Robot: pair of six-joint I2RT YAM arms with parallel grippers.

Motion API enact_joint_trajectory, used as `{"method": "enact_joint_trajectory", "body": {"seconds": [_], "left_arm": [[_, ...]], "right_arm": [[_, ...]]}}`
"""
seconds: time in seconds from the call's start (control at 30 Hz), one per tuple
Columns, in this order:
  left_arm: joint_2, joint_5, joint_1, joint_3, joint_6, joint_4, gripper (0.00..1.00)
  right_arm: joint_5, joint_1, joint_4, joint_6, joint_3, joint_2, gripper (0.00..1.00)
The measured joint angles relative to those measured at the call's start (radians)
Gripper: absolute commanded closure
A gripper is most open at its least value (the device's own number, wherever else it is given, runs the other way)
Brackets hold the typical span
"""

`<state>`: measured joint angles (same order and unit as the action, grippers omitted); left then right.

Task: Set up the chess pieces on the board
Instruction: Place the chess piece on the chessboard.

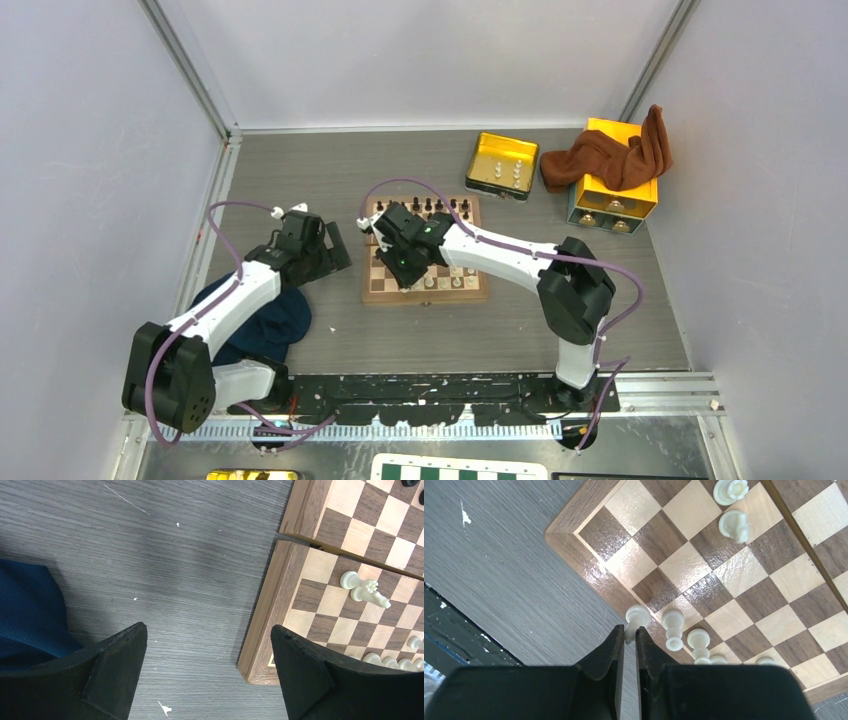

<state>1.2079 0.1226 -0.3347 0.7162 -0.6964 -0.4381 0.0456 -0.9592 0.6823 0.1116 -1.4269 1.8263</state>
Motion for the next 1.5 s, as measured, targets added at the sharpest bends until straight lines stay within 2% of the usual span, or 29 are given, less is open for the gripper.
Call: {"method": "enact_joint_trajectory", "body": {"seconds": [1.1, 1.23, 1.4, 1.5], "left_arm": [[0.01, -0.002, 0.0, 0.006, 0.027, 0.0, 0.05], [0.011, -0.002, 0.0, 0.006, 0.028, 0.0, 0.05], [0.013, -0.003, 0.0, 0.006, 0.028, 0.0, 0.05], [0.013, -0.003, 0.0, 0.006, 0.028, 0.0, 0.05]], "right_arm": [[0.02, 0.05, -0.049, -0.005, -0.017, 0.069, 0.99], [0.027, 0.052, -0.056, -0.004, -0.017, 0.071, 0.92], [0.029, 0.052, -0.06, -0.003, -0.017, 0.072, 0.76], [0.029, 0.051, -0.06, -0.001, -0.017, 0.072, 0.71]]}}
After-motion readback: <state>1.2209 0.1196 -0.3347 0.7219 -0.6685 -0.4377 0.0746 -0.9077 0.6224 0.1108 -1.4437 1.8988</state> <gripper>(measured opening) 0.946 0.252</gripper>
